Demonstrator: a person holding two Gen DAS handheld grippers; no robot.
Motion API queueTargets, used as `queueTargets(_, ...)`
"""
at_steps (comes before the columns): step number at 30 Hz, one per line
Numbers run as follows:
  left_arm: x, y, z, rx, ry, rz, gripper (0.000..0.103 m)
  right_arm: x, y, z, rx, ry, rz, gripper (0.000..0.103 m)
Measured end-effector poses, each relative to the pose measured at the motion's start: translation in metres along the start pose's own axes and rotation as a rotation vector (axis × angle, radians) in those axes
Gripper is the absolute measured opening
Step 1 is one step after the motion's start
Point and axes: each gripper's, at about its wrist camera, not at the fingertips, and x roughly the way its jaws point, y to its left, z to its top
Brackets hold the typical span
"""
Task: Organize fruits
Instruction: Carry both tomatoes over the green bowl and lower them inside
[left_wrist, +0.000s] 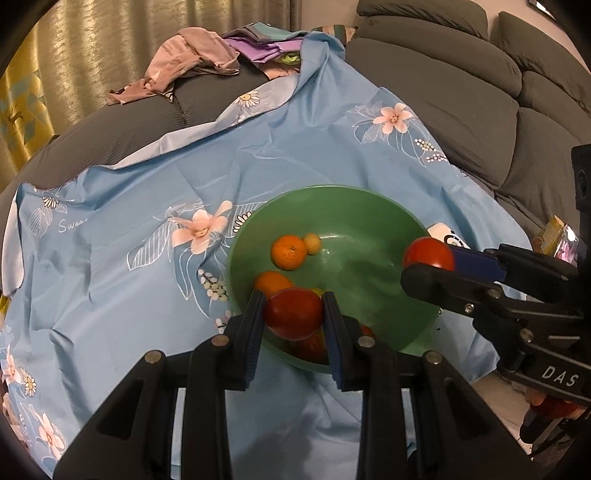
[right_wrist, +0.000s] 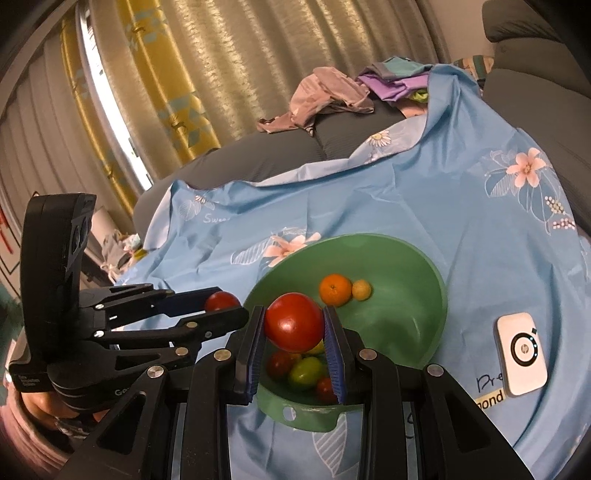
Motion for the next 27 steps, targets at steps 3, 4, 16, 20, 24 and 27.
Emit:
queueTargets(3,0.001,-0.002,0.001,0.006,0.004,0.004,0.03,0.0,-0.002,0.0,0.002,0.0,0.002,0.032)
queueTargets(4,0.002,-0.003,0.001,0.007,0.006,0.005,0.03,-0.001,-0.002,-0.001,0.005,-0.001,0.003,0.032)
queueTargets(16,0.012,-0.016,0.009,0.046,0.022,0.002,0.03,-0.003,-0.009,-0.002,0.018,-0.006,-0.004,0.032)
queueTargets(20,0.017,-0.019,0.01,0.06,0.034,0.003,0.03,-0.002,-0.015,-0.003,0.029,-0.001,-0.006,0.032)
queueTargets(24,0.021,-0.022,0.01,0.069,0.044,0.004,0.03,0.002,-0.018,-0.003,0.04,0.006,-0.008,0.032)
queueTargets(27,0.026,-0.023,0.011,0.075,0.053,0.003,0.03,0.003,-0.019,-0.004,0.042,0.008,-0.011,0.032)
